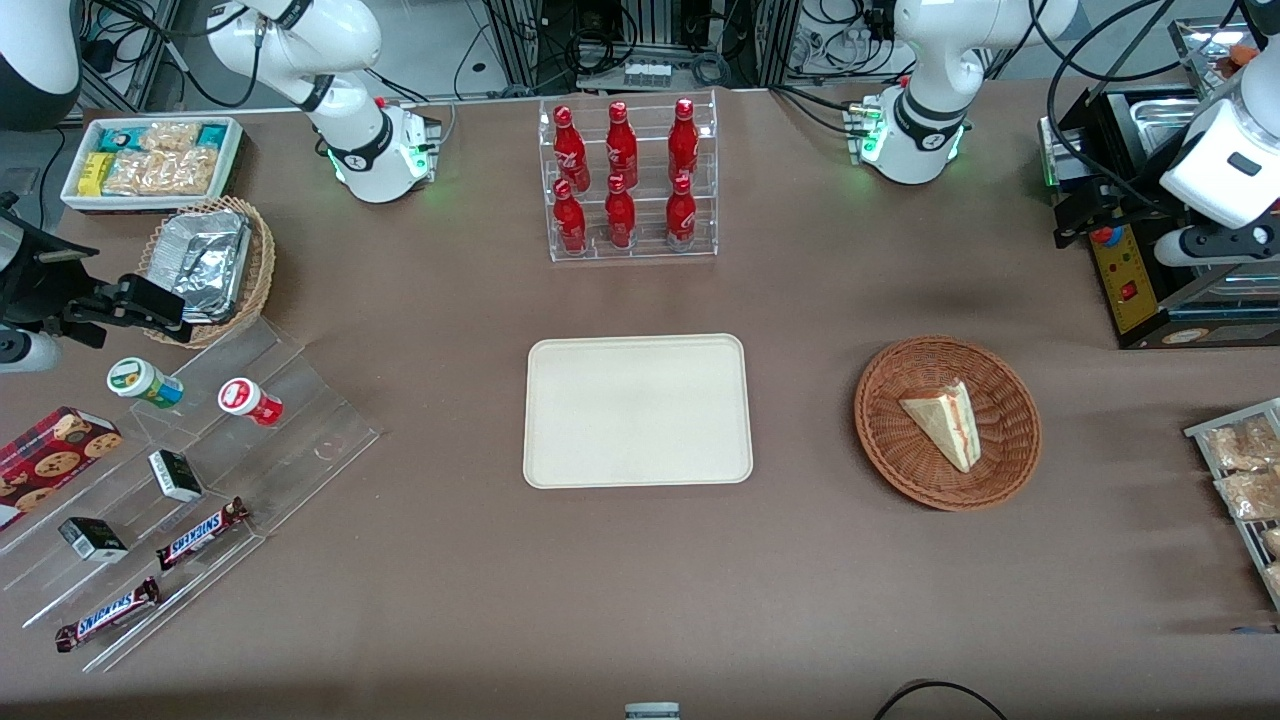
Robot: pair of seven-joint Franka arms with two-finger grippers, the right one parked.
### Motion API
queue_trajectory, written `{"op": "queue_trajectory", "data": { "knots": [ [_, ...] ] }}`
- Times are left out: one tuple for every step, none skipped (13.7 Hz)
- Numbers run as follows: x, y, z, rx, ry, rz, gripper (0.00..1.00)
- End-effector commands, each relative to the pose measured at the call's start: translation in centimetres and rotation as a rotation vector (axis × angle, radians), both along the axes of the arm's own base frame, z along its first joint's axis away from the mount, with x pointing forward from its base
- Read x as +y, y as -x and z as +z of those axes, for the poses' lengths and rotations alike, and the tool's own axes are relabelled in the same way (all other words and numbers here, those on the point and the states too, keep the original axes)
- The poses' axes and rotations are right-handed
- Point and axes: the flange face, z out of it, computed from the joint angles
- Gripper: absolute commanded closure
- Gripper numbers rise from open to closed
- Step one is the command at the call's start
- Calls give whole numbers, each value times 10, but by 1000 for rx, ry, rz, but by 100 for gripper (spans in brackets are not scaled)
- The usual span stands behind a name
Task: Place sandwich from basket to tray
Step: 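Move the left gripper out toward the woven basket with the sandwich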
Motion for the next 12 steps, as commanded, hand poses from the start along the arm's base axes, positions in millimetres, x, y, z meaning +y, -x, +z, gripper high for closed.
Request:
{"op": "queue_trajectory", "data": {
  "knots": [
    [-2, -4, 4, -24, -14, 4, 1],
    [-1, -5, 4, -24, -17, 5, 1],
    [-1, -6, 2, -20, -21, 6, 1],
    [-1, -10, -6, -3, -22, 9, 1],
    [0, -15, -16, 18, -28, 26, 1],
    [1, -26, -32, 40, -37, 31, 1],
    [2, -35, -48, 59, -45, 34, 1],
    [3, -43, -65, 67, -49, 39, 1],
    [4, -48, -85, 66, -50, 61, 1],
    [13, -51, -105, 35, -53, 149, 1],
    [12, -52, -122, 21, -58, 206, 1],
    [12, -52, -140, 6, -61, 259, 1]
  ]
}}
